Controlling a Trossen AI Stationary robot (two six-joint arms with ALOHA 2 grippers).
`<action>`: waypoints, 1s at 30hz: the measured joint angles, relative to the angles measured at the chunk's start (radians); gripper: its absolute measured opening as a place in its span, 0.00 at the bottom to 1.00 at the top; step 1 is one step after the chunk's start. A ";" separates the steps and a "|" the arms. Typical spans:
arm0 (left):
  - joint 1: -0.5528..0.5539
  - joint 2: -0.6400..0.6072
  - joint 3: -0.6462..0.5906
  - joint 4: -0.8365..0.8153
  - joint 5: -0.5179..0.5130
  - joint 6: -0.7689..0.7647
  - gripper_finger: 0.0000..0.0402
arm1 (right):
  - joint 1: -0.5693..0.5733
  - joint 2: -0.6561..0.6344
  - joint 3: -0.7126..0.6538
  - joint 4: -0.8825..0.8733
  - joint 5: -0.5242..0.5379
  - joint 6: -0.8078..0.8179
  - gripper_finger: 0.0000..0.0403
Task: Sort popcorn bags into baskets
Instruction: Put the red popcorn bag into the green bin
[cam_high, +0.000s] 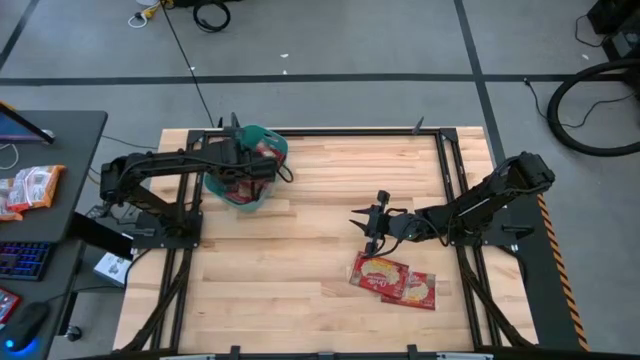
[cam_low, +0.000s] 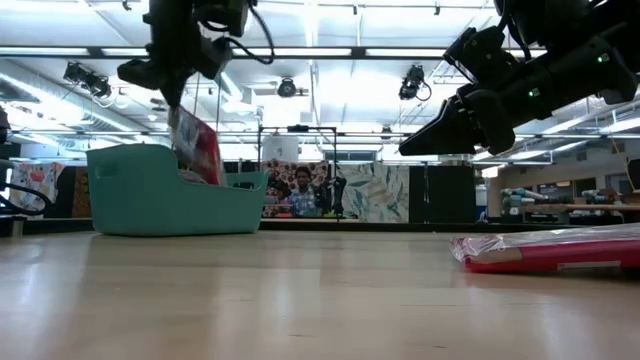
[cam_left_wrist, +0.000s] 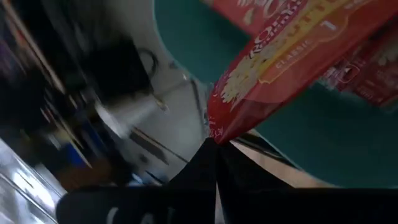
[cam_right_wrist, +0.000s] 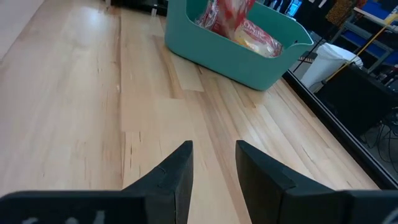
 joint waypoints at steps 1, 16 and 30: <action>0.000 0.000 0.000 0.025 -0.001 0.074 0.01 | 0.000 0.000 0.000 0.002 0.000 0.000 0.31; 0.171 -0.127 0.001 0.287 0.219 0.809 0.00 | 0.000 0.000 0.000 0.012 -0.052 0.002 0.31; 0.398 -0.152 -0.002 0.390 0.567 1.222 0.00 | 0.000 0.000 0.000 0.033 -0.071 0.012 0.31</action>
